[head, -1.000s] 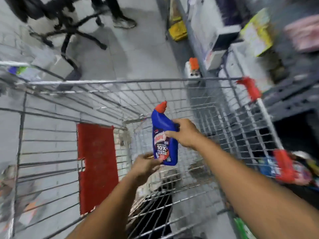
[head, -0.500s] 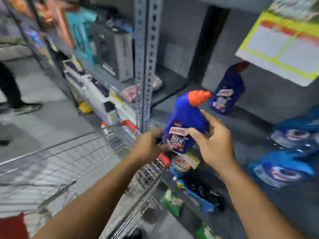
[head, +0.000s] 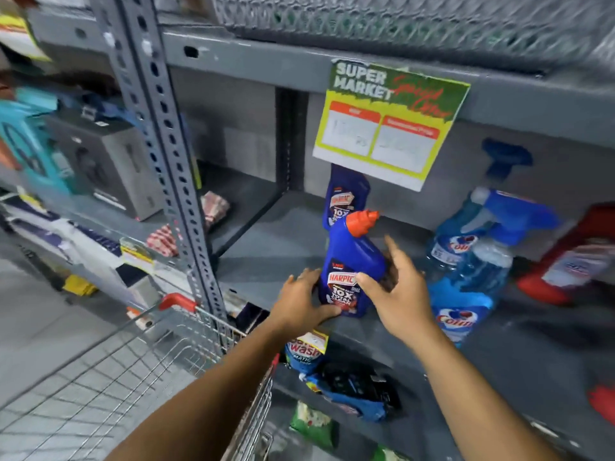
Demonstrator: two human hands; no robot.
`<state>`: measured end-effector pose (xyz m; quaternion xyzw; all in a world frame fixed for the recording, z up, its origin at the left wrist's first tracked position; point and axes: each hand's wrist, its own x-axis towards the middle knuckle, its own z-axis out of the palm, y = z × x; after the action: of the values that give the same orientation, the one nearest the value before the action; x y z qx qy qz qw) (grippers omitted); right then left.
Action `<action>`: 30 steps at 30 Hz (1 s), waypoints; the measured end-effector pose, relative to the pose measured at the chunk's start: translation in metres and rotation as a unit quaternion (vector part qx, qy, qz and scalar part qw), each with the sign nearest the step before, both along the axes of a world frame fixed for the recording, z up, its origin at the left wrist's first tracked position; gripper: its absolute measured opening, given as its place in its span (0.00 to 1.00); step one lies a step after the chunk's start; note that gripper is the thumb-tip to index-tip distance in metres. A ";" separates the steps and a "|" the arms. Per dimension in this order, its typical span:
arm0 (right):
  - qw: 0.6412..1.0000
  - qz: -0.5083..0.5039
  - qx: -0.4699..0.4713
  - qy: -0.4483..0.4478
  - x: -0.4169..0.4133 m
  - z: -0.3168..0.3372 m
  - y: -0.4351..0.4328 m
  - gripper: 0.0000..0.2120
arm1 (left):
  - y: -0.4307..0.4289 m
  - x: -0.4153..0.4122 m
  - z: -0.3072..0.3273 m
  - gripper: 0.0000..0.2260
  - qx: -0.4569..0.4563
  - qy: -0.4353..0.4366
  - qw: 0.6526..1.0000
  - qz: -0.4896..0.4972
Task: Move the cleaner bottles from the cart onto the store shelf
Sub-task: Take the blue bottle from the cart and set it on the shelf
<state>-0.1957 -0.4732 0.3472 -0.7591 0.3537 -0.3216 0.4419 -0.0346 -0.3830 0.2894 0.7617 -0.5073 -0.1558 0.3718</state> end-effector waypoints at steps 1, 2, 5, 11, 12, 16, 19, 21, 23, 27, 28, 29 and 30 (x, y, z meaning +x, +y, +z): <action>1.000 0.009 0.015 0.000 -0.002 -0.003 0.000 0.36 | 0.000 0.001 0.001 0.26 -0.009 0.033 0.999 -0.009; 0.999 0.022 0.023 -0.001 -0.004 -0.005 0.001 0.35 | 0.000 0.001 0.002 0.27 -0.014 0.062 0.998 -0.021; 0.999 0.035 0.032 -0.007 0.000 -0.009 0.004 0.27 | 0.001 0.010 0.002 0.24 -0.022 0.083 0.996 -0.030; 0.999 0.037 0.001 -0.001 0.040 -0.010 0.026 0.28 | 0.017 0.049 -0.003 0.21 -0.017 0.130 0.991 -0.041; 0.999 0.037 -0.004 -0.001 0.047 -0.011 0.029 0.28 | 0.019 0.055 -0.003 0.21 -0.015 0.140 0.989 -0.039; 0.999 0.032 -0.010 -0.005 0.059 -0.013 0.033 0.27 | 0.023 0.065 -0.003 0.20 -0.019 0.159 0.986 -0.045; 1.000 0.021 -0.014 -0.016 0.066 -0.011 0.036 0.26 | 0.023 0.075 -0.006 0.20 -0.017 0.173 0.983 -0.057; 1.000 0.022 -0.013 -0.016 0.066 -0.012 0.034 0.26 | 0.022 0.076 -0.006 0.20 -0.016 0.168 0.984 -0.063; 1.000 0.023 -0.017 -0.013 0.066 -0.013 0.034 0.27 | 0.021 0.077 -0.008 0.20 -0.014 0.172 0.983 -0.064; 0.999 0.027 -0.009 -0.015 0.066 -0.014 0.031 0.27 | 0.022 0.076 -0.013 0.20 -0.018 0.174 0.983 -0.059; 0.999 0.030 -0.004 -0.016 0.067 -0.014 0.031 0.27 | 0.022 0.075 -0.013 0.20 -0.021 0.174 0.983 -0.057; 0.999 0.028 -0.001 -0.017 0.068 -0.014 0.032 0.27 | 0.022 0.075 -0.013 0.20 -0.025 0.175 0.983 -0.056; 1.000 0.024 -0.001 -0.017 0.068 -0.015 0.032 0.27 | 0.023 0.074 -0.013 0.19 -0.028 0.174 0.983 -0.058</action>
<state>-0.1280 -0.4407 0.3325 -0.7625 0.3274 -0.3236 0.4546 0.0398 -0.3603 0.2766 0.6818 -0.4820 -0.2933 0.4657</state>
